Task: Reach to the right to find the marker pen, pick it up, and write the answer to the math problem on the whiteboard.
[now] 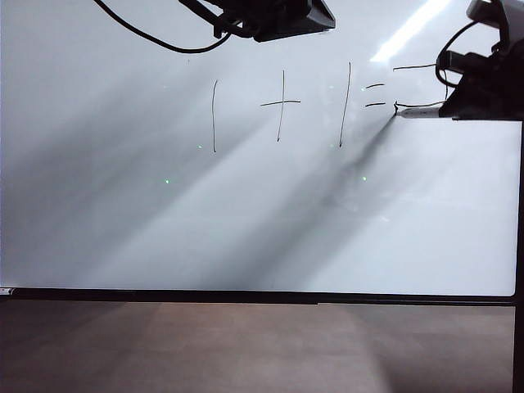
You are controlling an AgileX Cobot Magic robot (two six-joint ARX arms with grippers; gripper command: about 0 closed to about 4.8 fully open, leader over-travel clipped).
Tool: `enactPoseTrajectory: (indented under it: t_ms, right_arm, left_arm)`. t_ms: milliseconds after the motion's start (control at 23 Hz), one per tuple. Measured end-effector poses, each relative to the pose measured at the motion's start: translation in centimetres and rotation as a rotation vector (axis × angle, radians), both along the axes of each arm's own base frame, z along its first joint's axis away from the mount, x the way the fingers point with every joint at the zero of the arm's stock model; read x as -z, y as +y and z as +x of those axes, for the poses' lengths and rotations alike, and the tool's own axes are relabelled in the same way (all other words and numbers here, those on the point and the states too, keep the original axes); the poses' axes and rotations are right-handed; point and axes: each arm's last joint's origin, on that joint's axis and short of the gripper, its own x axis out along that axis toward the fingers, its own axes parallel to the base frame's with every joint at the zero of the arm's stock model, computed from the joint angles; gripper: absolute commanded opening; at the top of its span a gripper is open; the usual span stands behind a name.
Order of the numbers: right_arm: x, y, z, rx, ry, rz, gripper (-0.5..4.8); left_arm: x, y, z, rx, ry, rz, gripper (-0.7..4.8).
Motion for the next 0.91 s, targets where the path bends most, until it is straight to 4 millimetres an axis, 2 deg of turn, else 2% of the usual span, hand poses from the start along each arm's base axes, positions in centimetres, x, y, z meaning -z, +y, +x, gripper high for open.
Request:
enactPoseTrajectory:
  t_ms: [697,914]
  right_arm:
    - [1.6,0.1,0.4,-0.005,0.07,-0.005,-0.06]
    - [2.9,-0.1,0.0,0.015,0.113,-0.011,-0.06]
  left_arm:
    - [0.1,0.0,0.0,0.0,0.005,0.005,0.27]
    - [0.1,0.0,0.0,0.0,0.005,0.005,0.27]
